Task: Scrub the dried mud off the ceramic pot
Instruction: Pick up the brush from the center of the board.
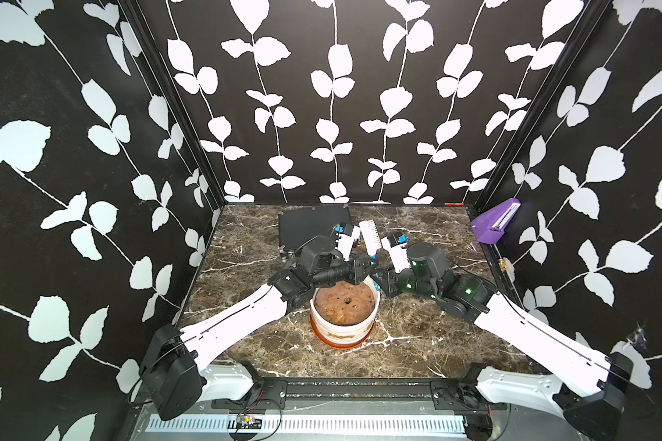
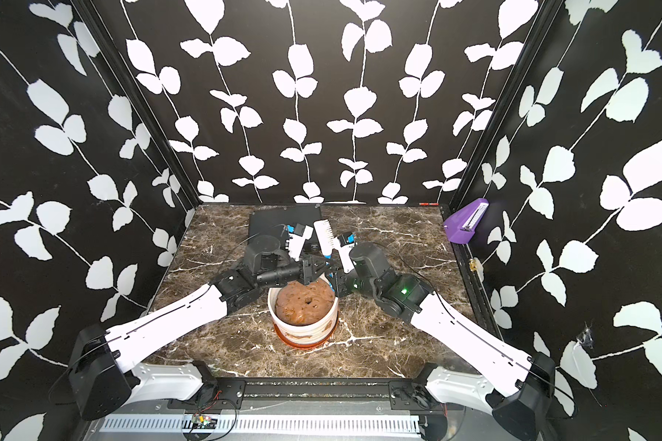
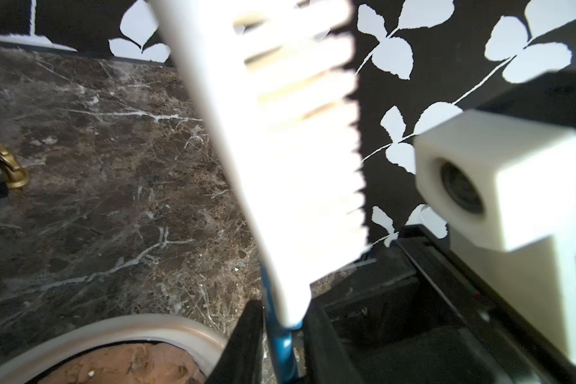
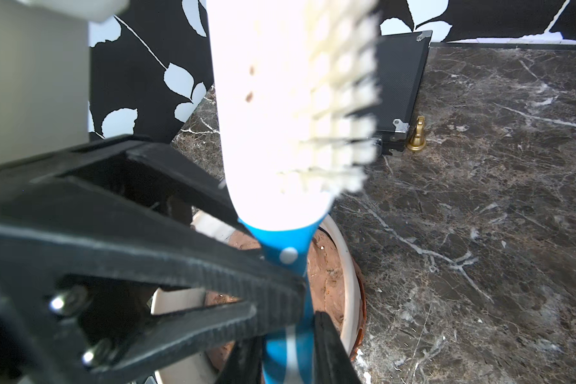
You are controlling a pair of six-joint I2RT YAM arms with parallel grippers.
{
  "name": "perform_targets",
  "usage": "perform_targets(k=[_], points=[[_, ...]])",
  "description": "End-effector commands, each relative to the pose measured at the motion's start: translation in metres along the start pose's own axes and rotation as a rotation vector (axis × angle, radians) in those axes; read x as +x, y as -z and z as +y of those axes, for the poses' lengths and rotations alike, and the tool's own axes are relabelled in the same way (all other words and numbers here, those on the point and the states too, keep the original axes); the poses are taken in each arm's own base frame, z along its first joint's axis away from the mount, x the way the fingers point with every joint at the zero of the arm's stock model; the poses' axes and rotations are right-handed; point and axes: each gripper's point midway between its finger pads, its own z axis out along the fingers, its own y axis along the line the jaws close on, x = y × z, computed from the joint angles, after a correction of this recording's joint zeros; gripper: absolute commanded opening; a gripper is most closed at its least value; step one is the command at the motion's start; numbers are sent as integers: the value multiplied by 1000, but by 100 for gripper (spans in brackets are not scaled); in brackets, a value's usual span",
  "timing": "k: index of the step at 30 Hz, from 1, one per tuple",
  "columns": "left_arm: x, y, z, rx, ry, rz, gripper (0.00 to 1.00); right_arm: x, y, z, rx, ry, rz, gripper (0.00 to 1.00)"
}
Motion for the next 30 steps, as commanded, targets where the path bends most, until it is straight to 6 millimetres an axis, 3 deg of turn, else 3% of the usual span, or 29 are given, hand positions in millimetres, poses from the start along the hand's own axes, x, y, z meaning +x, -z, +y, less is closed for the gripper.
perform_targets(k=[1,4,7,10,14,19,24,27,30], points=[[-7,1,-2,5,3,-33,12,-13,3,5,-1,27,-44,0],[-10,-4,-1,9,38,-51,0,-12,3,3,10,29,-45,0],[-14,-6,0,4,54,-65,0,-14,9,-4,56,22,-58,2],[-20,-2,0,-3,36,-90,0,-12,18,-21,147,15,-72,60],[-24,4,4,-13,6,-98,0,-8,20,-29,193,5,-61,78],[-39,19,12,175,122,-155,0,-24,30,1,18,-30,-140,84],[-47,46,-35,540,112,-175,0,-48,65,67,-443,4,-223,75],[-51,65,-60,711,91,-202,0,-60,78,75,-580,-35,-233,70],[-53,75,-73,799,77,-192,0,-58,79,73,-600,-40,-213,69]])
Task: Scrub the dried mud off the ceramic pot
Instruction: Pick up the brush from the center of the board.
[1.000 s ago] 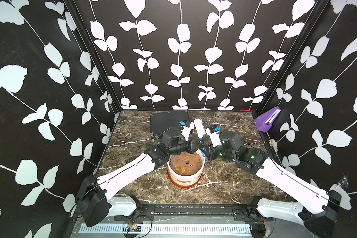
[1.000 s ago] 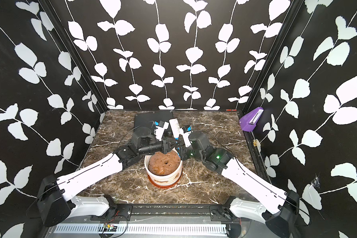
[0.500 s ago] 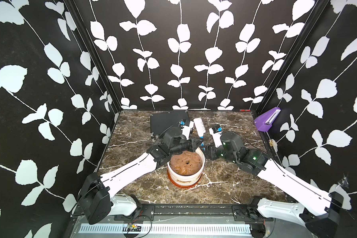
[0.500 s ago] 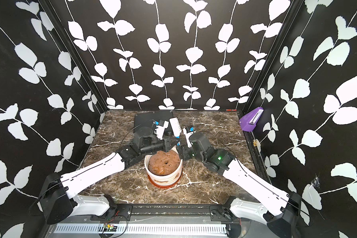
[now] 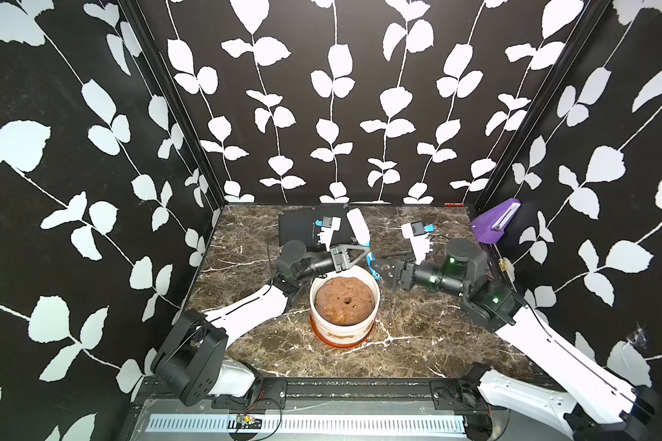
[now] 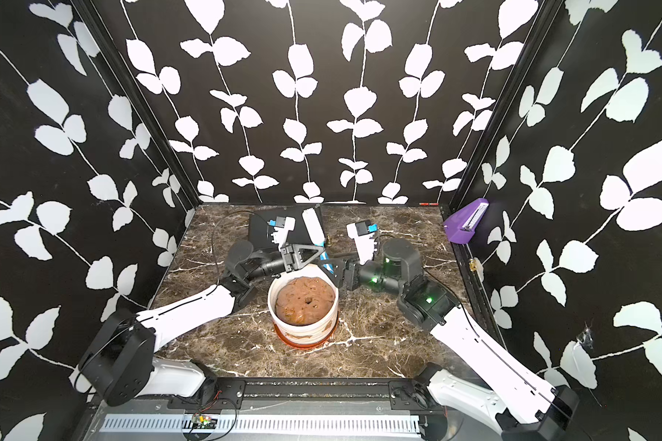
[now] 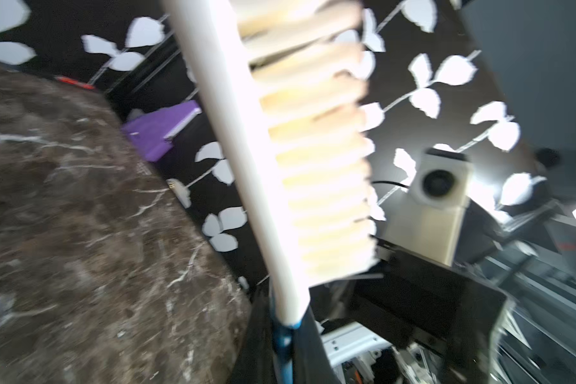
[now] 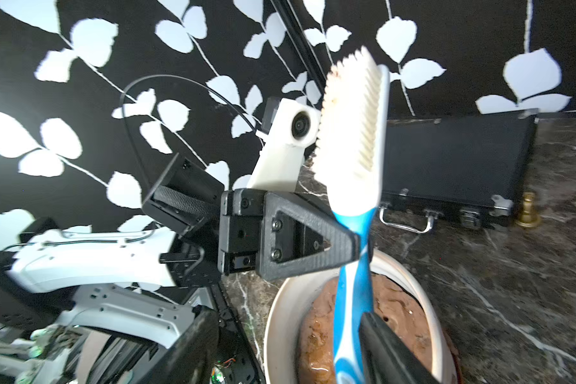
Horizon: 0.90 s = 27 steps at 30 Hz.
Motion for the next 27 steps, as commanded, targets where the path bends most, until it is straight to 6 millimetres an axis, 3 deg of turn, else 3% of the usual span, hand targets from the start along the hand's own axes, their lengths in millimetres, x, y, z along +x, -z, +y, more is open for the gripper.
perform_targets(k=[1,7,13,27], points=[[-1,8,-76,284,-121,44,0,-3,4,31,-197,4,14,68],[2,14,-96,319,-182,54,0,-5,11,29,-186,0,3,63],[-1,14,-89,301,-160,27,0,0,2,26,-201,-25,59,47],[-3,15,-82,257,-179,-9,0,-3,-10,33,-270,-40,61,30]])
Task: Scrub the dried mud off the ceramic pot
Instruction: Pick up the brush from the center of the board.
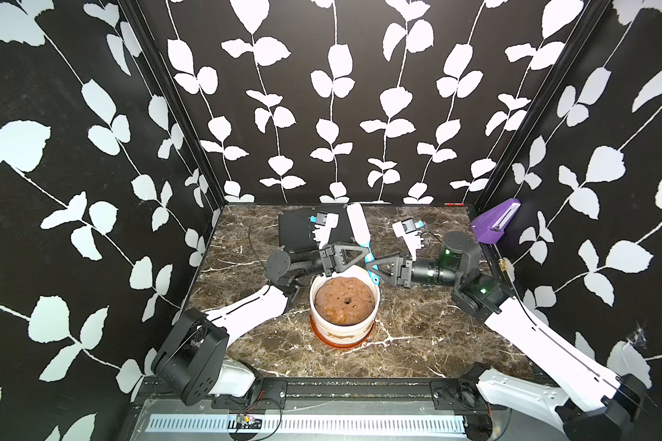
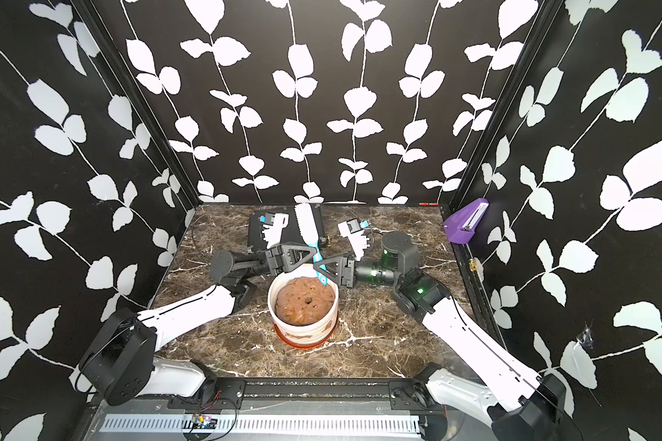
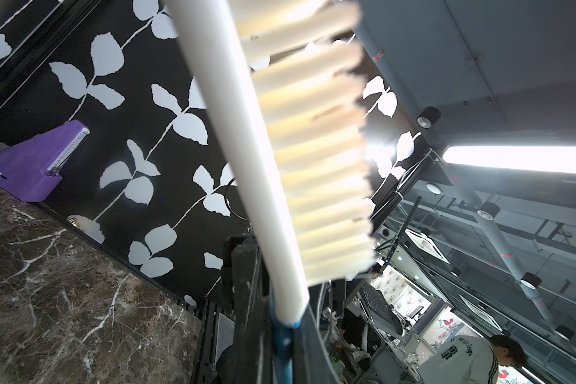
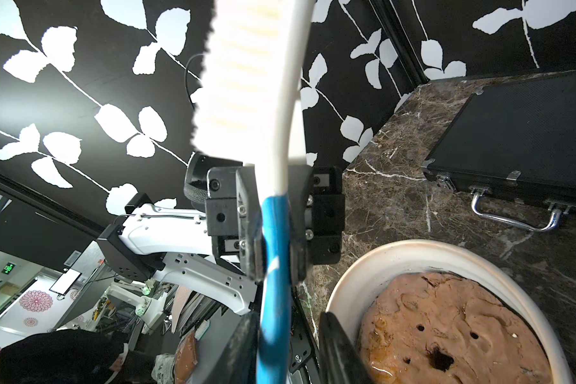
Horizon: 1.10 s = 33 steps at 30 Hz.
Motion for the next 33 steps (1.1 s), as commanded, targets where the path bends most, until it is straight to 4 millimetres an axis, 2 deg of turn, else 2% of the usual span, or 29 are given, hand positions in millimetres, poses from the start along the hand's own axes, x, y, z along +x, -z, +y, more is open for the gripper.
perform_targets(k=[1,12,17,21,22,24,26,29,31,33], points=[[-6,2,-23,40,-82,-28,0,-12,1,17,-52,53,-34,28],[-7,5,-20,27,-84,-54,0,-14,0,22,-66,61,-48,17],[-5,6,-15,14,-79,-55,0,-13,-4,25,-78,65,-41,6],[-1,7,0,-49,-70,-44,0,-13,-3,31,-92,80,-47,0],[2,8,8,-86,-60,-37,11,-13,-2,31,-87,85,-53,0],[7,13,27,-182,-59,-27,45,-16,2,27,-42,89,-74,0],[15,21,45,-296,-68,-3,58,-17,5,13,57,90,-85,0],[25,41,67,-489,-105,42,65,-18,16,-20,278,69,-84,0],[26,55,72,-596,-140,49,65,-18,28,-46,446,50,-88,0],[25,66,67,-656,-173,47,64,-18,44,-71,620,41,-96,0]])
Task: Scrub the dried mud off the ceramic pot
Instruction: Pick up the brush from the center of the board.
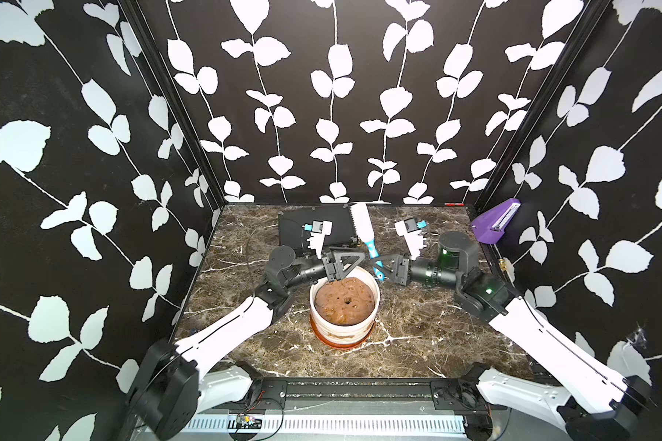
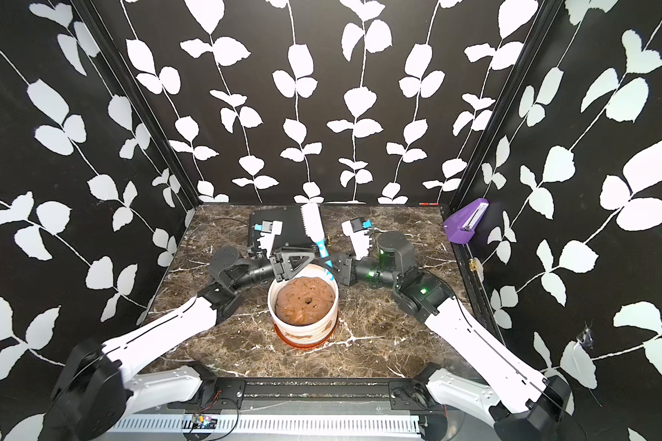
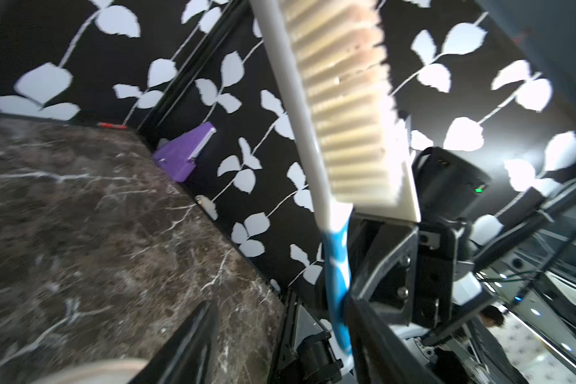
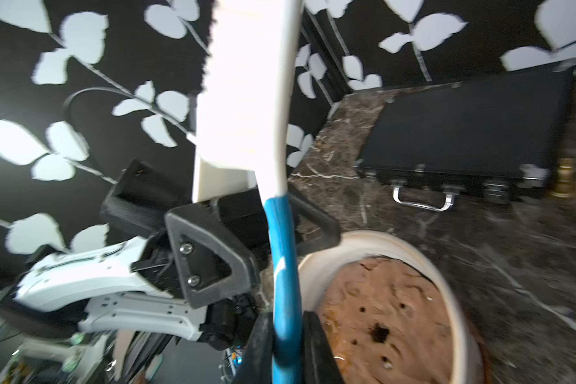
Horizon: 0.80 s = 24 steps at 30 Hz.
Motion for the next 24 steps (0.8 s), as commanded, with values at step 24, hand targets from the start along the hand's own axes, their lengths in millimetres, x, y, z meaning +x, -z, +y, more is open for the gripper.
perform_targets(k=[24], points=[[33,109,91,-824,-203,210,35,75,88,-197,1055,-27,113,0]])
